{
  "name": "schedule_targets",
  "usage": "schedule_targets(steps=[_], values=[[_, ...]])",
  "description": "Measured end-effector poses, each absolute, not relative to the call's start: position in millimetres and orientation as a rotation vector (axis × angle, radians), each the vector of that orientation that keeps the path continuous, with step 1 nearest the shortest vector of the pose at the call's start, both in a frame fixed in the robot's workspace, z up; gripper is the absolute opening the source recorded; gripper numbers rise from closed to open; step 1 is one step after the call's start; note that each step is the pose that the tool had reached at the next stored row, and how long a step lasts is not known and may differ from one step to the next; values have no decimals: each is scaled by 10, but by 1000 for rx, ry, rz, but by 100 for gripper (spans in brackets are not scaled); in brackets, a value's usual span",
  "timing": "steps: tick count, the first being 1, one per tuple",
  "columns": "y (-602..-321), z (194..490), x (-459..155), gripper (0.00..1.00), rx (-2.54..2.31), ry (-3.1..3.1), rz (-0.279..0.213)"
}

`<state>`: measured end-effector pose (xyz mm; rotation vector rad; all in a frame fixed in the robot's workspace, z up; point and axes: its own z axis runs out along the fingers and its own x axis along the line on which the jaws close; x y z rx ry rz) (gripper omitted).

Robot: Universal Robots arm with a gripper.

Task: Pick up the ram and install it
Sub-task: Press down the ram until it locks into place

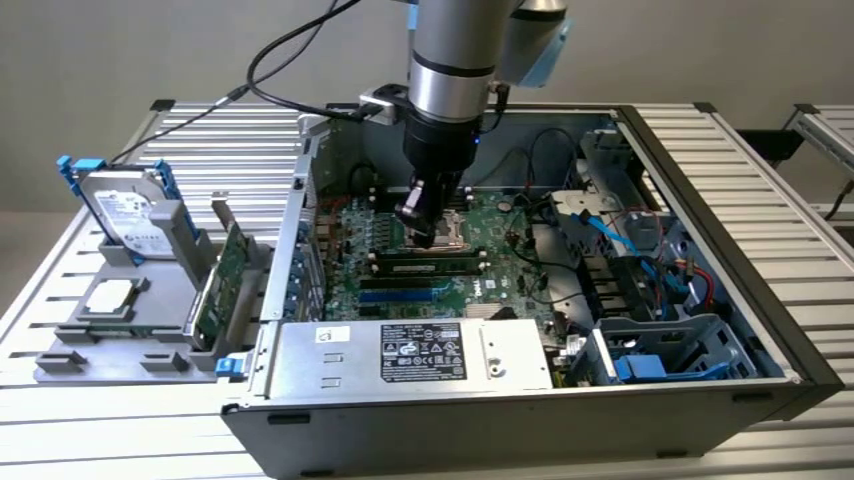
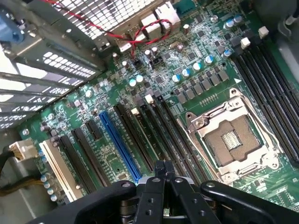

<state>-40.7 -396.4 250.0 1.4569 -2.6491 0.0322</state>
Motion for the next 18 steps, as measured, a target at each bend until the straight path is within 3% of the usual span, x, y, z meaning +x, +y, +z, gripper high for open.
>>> schedule_targets(steps=[18], values=[[-3964, 2487, -407, 11, 1021, -2844, 4]])
